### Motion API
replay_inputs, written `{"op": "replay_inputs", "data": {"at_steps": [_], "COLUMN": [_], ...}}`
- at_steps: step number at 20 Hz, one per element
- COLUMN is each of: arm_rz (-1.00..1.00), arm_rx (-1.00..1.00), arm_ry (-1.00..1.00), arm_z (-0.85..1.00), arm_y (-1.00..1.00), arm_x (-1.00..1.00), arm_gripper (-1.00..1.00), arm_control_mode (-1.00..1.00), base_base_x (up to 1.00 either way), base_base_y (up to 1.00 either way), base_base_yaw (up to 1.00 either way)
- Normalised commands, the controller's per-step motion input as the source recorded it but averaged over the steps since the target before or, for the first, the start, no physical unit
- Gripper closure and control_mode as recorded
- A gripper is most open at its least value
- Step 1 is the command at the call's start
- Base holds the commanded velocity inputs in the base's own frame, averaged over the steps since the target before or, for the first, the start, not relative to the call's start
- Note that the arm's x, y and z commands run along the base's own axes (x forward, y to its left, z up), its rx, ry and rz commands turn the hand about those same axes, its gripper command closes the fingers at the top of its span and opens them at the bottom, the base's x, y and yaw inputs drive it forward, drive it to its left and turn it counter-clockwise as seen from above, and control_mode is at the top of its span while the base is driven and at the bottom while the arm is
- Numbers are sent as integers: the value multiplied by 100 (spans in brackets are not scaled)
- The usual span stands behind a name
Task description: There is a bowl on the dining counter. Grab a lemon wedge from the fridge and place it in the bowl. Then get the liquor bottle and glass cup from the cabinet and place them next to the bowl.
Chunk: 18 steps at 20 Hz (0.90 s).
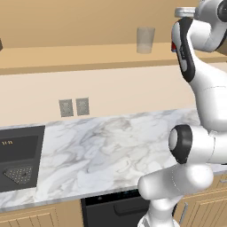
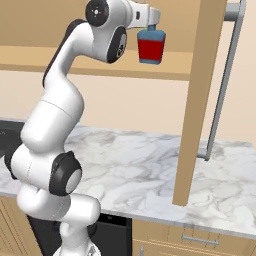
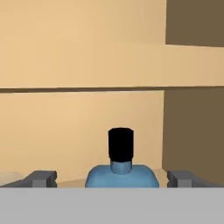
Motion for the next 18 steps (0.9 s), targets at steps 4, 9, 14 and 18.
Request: {"op": "replay_inputs", "data": {"at_steps": [4,9,14,18], "arm_rz": [0,0,0,2], "arm_rx": [0,0,0,0], "arm_ry": [-1,-5,-1,0], "arm_z": [-16,-2,-3,-15], "arm_y": [-20,-17,-9,-9], "arm_x": [30,38,47,40], "arm_gripper": [-100,-100,-100,-100], "arm_control_mode": [-100,-100,-100,-100], "base_base_x": [0,0,0,0], "base_base_y": [0,0,0,0], "base_base_yaw": [0,0,0,0]}}
